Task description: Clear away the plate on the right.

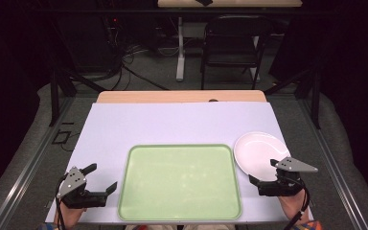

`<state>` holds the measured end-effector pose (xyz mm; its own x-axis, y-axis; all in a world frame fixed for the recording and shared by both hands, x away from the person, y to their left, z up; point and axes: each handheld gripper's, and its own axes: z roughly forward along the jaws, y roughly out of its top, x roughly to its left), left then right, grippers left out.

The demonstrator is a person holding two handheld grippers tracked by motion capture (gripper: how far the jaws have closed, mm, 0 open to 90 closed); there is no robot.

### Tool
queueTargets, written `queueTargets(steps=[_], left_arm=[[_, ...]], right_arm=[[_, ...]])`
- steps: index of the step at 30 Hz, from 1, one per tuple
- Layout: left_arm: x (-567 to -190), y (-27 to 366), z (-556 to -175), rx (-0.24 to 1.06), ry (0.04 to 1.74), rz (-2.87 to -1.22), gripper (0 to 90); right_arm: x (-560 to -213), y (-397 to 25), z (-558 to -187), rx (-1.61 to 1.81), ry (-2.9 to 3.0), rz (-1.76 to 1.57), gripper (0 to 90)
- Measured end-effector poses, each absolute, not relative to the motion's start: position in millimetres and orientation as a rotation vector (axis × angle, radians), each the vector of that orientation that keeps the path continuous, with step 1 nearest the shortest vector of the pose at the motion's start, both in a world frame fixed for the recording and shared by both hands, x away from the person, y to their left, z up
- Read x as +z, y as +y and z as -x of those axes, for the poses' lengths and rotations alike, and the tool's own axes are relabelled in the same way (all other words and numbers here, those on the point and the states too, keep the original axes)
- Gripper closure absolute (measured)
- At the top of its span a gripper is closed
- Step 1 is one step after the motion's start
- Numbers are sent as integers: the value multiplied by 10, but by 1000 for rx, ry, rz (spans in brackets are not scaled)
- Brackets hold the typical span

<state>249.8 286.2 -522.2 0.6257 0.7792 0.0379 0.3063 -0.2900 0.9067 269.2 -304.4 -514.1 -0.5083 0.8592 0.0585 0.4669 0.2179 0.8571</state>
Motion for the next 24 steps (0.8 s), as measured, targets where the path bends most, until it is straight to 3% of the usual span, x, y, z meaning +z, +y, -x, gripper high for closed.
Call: queueTargets(steps=[24], left_arm=[[-5227,2863,-2501,597,876,-1864,18]], right_arm=[[-5245,-3458,-2953,1239,1905,-1490,0]])
